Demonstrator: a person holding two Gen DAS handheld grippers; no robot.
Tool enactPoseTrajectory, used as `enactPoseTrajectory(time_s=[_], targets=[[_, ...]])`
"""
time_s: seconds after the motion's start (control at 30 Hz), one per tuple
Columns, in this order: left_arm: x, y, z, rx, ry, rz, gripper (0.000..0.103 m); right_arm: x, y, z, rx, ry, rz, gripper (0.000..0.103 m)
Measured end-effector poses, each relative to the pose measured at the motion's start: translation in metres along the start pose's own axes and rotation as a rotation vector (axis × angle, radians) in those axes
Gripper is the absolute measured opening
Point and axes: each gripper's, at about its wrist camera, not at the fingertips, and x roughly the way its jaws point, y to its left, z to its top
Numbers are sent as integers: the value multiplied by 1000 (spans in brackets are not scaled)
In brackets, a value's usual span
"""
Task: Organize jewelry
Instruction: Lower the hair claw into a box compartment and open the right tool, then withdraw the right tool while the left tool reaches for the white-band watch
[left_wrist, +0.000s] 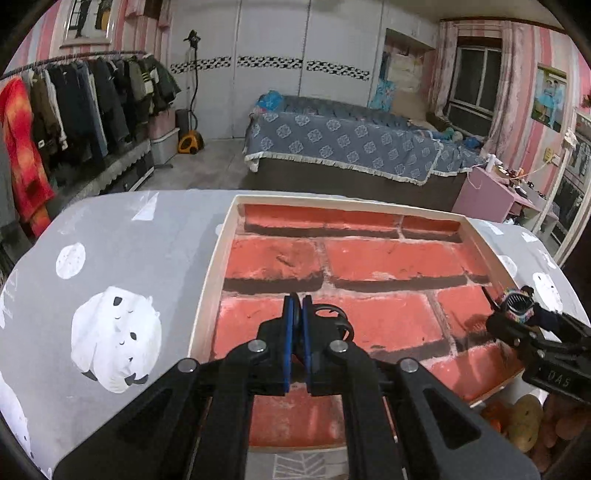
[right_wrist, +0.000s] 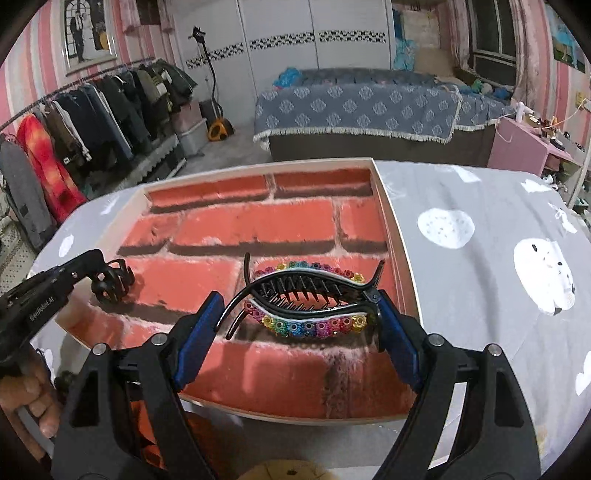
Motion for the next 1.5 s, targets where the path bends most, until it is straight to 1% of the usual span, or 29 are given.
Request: enactPoseTrajectory(time_s=[0.03, 0.1, 0.13, 0.2, 0.33, 0.4, 0.43, 0.47, 0.53, 0.67, 0.7, 0.77, 0.83, 0.9, 0.93, 1.0, 1.07, 1.13, 1.2, 1.27, 1.3, 1.4, 1.43, 1.5], targets=[[3, 1, -1, 5, 19, 3, 5, 3, 1, -1, -8, 17, -5, 81], [8, 6, -1, -13, 41, 3, 8, 7, 0, -2, -14, 34, -7, 81], [9, 7, -1, -18, 43, 1, 9, 11, 1, -3, -18, 51, -8, 81], [10, 4, -1, 25, 44, 23, 9, 13, 0, -3, -13, 64, -7, 81], [10, 0, -3, 45, 44, 44, 9, 19, -1, -4, -18, 99, -5, 81], [10, 0, -3, 42, 44, 46, 12, 18, -2, -4, -20, 97, -7, 85], [10, 1, -3, 36, 43, 43, 17, 16, 0, -4, -19, 91, -8, 89], [9, 3, -3, 29, 43, 34, 35, 14, 0, -4, -23, 78, -9, 91], [6, 6, -3, 13, 32, 24, 61, 9, 2, -3, -32, 59, -16, 92], [-12, 6, 4, 19, -12, 25, 61, -14, 5, 5, -27, -5, 0, 92], [-22, 6, 10, 22, -29, 30, 61, -20, 5, 7, -25, -19, 4, 92], [-35, 9, 17, 25, -51, 36, 61, -42, 5, 15, -24, -69, 13, 93], [-57, 16, 24, 13, -87, 46, 61, -69, 4, 23, -29, -127, 13, 94], [-82, 25, 28, -11, -125, 53, 61, -89, 1, 26, -31, -158, 10, 96], [-92, 28, 27, -14, -137, 57, 65, -102, -3, 26, -29, -173, 5, 96], [-122, 36, 23, 7, -171, 86, 66, -123, -11, 19, -23, -199, -3, 96], [-146, 44, 12, 27, -199, 116, 67, -145, -19, 5, -26, -228, -24, 96], [-169, 54, -4, 28, -227, 124, 68, -163, -28, -14, -15, -247, -46, 96], [-189, 63, -24, 32, -257, 118, 69, -178, -38, -40, 1, -254, -35, 97], [-206, 70, -48, 34, -282, 144, 70, -187, -40, -65, 11, -259, -65, 97], [-216, 74, -67, 34, -295, 158, 70, -192, -42, -78, 16, -261, -76, 97], [-229, 76, -104, 30, -293, 180, 70, -202, -43, -117, 1, -251, -142, 97], [-233, 75, -117, 24, -292, 172, 73, -205, -44, -131, 1, -257, -155, 97], [-239, 70, -137, 32, -295, 166, 75, -208, -45, -147, 12, -269, -139, 97]])
